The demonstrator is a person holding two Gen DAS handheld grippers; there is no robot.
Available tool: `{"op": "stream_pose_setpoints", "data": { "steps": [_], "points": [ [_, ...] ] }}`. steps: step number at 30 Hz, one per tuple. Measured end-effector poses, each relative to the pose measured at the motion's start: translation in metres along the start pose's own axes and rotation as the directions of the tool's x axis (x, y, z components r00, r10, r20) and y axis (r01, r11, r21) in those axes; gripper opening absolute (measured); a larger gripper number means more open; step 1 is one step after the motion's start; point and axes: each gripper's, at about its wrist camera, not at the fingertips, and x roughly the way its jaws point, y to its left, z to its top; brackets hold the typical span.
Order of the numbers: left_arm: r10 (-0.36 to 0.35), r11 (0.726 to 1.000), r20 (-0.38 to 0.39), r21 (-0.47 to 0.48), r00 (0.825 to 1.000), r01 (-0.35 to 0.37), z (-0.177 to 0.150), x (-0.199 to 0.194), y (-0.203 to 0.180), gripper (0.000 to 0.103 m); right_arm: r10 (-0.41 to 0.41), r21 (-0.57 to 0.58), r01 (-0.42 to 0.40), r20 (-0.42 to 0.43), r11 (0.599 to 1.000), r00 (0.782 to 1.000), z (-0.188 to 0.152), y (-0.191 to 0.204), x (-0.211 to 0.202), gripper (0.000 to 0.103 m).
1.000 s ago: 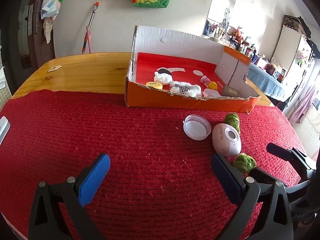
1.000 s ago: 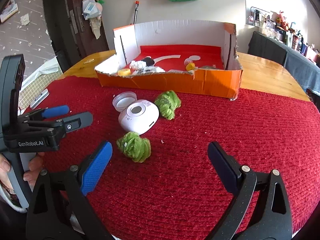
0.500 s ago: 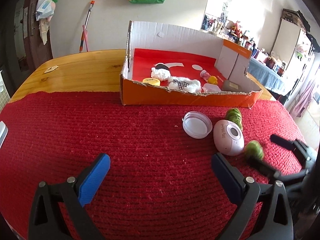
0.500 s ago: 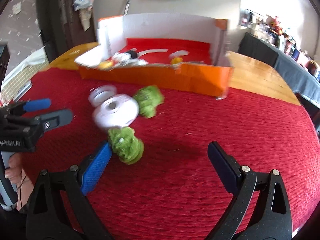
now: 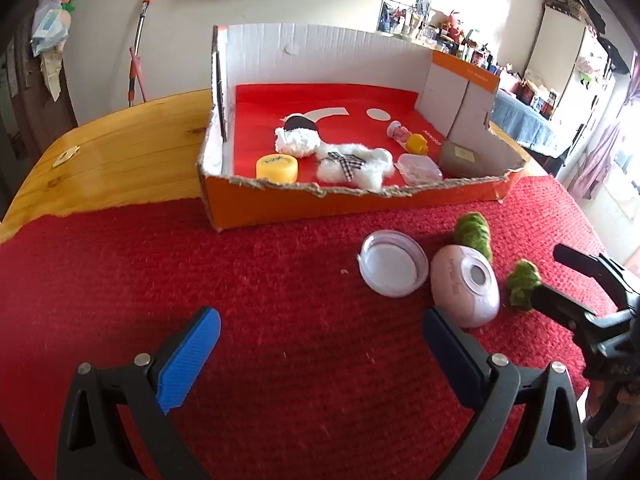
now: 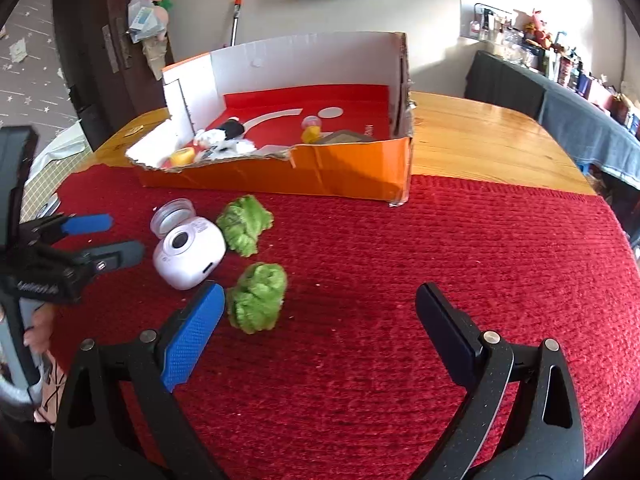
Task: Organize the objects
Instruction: 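Move left tool toward white round lid while right tool approaches green fuzzy ball, then close left gripper on white lid while right gripper closes on green fuzzy ball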
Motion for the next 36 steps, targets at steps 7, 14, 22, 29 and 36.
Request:
{"op": "stream_pose_setpoints", "data": {
  "steps": [7, 14, 22, 29, 36],
  "points": [
    [0.004, 0.995, 0.003, 0.102, 1.0, -0.004, 0.008, 0.008, -0.013, 0.095, 0.01, -0.045, -0.01, -0.009, 0.999, 1.0, 0.0, 0.008, 0.002, 0.098],
    [0.0, 0.985, 0.006, 0.175, 1.0, -0.001, 0.013, 0.015, -0.025, 0.085, 0.018, -0.059, -0.019, -0.019, 0.998, 1.0, -0.001, 0.011, 0.005, 0.097],
    [-0.075, 0.98, 0.017, 0.184, 0.997, 0.071, 0.014, 0.013, -0.029, 0.048, 0.039, -0.037, -0.041, -0.03, 0.998, 0.999, -0.004, 0.008, 0.007, 0.097],
    [-0.1, 0.984, 0.036, 0.151, 0.994, 0.093, 0.007, 0.004, -0.024, 0.042, 0.052, -0.022, -0.052, -0.031, 0.998, 0.998, -0.005, 0.007, 0.007, 0.097],
    [-0.09, 0.989, 0.044, 0.121, 0.995, 0.084, -0.009, -0.009, -0.019, 0.042, 0.047, -0.037, -0.048, -0.025, 0.998, 0.999, -0.006, 0.012, 0.008, 0.097]
  ]
}}
